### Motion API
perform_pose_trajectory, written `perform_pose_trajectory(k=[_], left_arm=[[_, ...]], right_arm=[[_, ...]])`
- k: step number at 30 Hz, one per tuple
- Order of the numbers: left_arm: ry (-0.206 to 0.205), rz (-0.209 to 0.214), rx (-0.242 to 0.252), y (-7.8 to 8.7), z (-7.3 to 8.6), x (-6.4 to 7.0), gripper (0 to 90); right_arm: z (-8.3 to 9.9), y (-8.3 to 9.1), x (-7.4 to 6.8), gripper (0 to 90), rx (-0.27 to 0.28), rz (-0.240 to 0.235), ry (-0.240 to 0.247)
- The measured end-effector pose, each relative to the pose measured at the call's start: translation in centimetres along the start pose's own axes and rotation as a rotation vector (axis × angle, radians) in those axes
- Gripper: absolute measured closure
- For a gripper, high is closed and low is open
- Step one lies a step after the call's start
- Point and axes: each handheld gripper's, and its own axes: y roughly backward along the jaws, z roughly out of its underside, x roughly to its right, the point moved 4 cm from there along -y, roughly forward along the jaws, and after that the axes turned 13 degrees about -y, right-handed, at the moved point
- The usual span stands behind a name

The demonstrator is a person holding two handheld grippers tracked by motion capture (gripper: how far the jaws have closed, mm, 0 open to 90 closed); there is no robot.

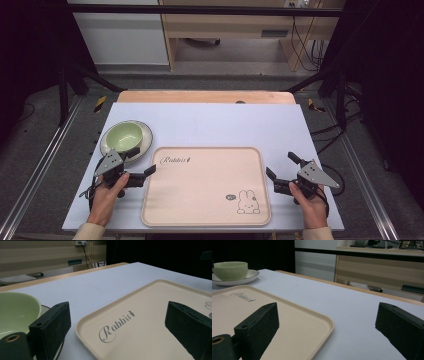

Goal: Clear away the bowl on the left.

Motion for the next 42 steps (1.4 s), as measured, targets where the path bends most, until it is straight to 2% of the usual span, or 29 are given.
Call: perform_pose_trajectory(k=[5, 10, 13, 18, 21, 22, 24, 25, 28, 30, 31, 32, 33, 35, 36, 37, 38, 42], left_arm=[[0.003, -0.005, -0.015, -0.1, -0.2, 0.0, 6.4], [-0.018, -0.024, -0.025, 0.0, -1.2, 0.1, 6.1], [-0.011, -0.032, -0.014, 0.2, -1.7, 0.0, 5.9], [-0.037, -0.089, -0.007, 0.9, -3.4, -1.7, 5.6], [-0.058, -0.138, -0.023, 1.2, -4.2, -3.3, 5.6], [-0.06, -0.154, -0.015, 1.3, -4.6, -3.9, 5.6], [-0.046, -0.172, 0.013, 1.1, -5.2, -5.0, 5.6], [-0.047, -0.187, 0.012, 0.9, -5.5, -5.6, 5.6], [-0.077, -0.231, -0.006, 0.1, -6.1, -7.0, 5.7], [-0.067, -0.252, -0.011, -0.4, -6.2, -7.9, 5.8], [-0.067, -0.252, -0.011, -0.4, -6.2, -7.9, 5.8], [-0.046, -0.282, -0.025, -0.6, -5.9, -8.7, 5.8], [-0.039, -0.293, -0.052, -0.6, -5.7, -9.0, 6.5], [-0.036, -0.315, -0.084, -0.4, -5.3, -9.5, 7.3], [-0.05, -0.325, -0.096, -0.3, -5.1, -9.8, 7.3], [-0.05, -0.325, -0.096, -0.3, -5.1, -9.8, 7.3], [-0.047, -0.352, -0.122, 0.2, -4.6, -10.2, 7.3], [-0.005, -0.375, -0.13, 0.9, -4.0, -10.8, 6.9]], right_arm=[[0.1, -0.3, 0.1, 5.2, -0.006, -0.003, 0.002], [0.2, -0.4, 0.0, 5.2, -0.014, -0.001, 0.005], [0.2, -0.4, 0.0, 5.2, -0.009, -0.001, 0.006], [0.2, -0.3, -0.1, 4.8, -0.014, 0.007, -0.005], [0.2, -0.4, -0.1, 4.8, -0.019, 0.013, -0.005], [0.2, -0.5, -0.1, 4.8, -0.02, 0.016, -0.007], [0.2, -0.5, -0.1, 4.7, -0.018, 0.022, -0.008], [0.2, -0.5, -0.1, 4.7, -0.02, 0.025, -0.009], [0.3, -0.5, -0.1, 4.7, -0.022, 0.034, -0.009], [0.3, -0.4, -0.1, 4.7, -0.027, 0.04, -0.007], [0.3, -0.4, -0.1, 4.7, -0.027, 0.04, -0.007], [0.3, -0.5, -0.1, 4.7, -0.027, 0.045, -0.004], [0.3, -0.5, -0.1, 4.7, -0.026, 0.046, -0.006], [0.3, -0.6, 0.0, 5.1, -0.023, 0.053, -0.011], [0.3, -0.6, 0.0, 5.1, -0.021, 0.056, -0.013], [0.3, -0.6, 0.0, 5.1, -0.021, 0.056, -0.013], [0.4, -0.7, -0.1, 5.1, -0.023, 0.062, -0.011], [0.3, -0.8, -0.3, 5.4, -0.022, 0.065, -0.008]])
